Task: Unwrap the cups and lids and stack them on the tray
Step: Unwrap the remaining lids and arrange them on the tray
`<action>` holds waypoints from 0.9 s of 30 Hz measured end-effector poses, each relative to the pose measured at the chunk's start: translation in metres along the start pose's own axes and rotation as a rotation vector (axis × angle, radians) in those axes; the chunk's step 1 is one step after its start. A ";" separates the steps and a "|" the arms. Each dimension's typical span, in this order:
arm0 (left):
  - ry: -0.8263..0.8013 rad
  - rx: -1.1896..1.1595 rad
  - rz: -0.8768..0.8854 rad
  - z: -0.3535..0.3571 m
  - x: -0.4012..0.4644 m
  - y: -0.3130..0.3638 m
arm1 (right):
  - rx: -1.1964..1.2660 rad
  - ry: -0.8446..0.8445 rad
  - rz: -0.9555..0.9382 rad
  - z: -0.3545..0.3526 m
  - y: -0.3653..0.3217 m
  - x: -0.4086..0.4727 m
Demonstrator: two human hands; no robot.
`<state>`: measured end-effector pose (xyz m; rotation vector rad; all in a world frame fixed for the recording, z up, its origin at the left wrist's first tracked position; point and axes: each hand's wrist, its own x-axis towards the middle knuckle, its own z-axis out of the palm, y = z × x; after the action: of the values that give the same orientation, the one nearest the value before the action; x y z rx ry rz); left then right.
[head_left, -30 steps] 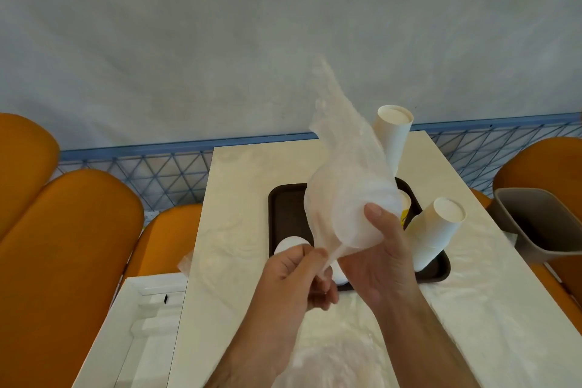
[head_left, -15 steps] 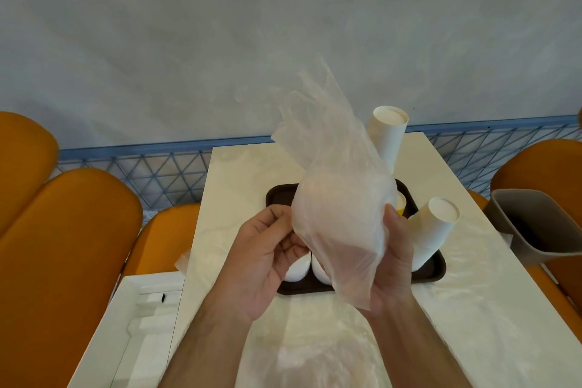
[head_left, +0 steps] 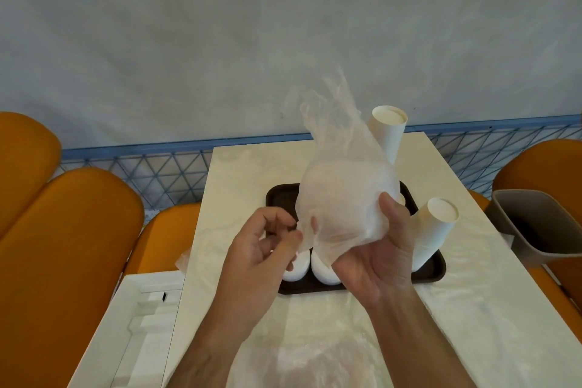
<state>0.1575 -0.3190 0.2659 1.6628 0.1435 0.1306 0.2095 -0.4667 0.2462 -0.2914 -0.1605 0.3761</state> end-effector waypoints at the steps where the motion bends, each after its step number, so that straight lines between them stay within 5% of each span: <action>1: 0.014 0.029 0.006 -0.001 -0.002 0.003 | -0.032 0.012 -0.029 0.003 -0.001 0.000; 6: -0.198 0.020 -0.125 0.007 -0.009 0.022 | -0.398 -0.012 -0.044 0.013 0.000 -0.005; 20: -0.195 -0.425 -0.592 0.019 -0.010 0.016 | -0.493 0.150 0.022 0.007 0.001 -0.007; 27: -0.160 -0.546 -0.505 0.020 -0.007 0.018 | -0.432 0.148 -0.045 0.009 0.004 -0.006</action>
<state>0.1539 -0.3417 0.2818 1.0480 0.3661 -0.3212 0.2007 -0.4630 0.2532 -0.7384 -0.1009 0.2715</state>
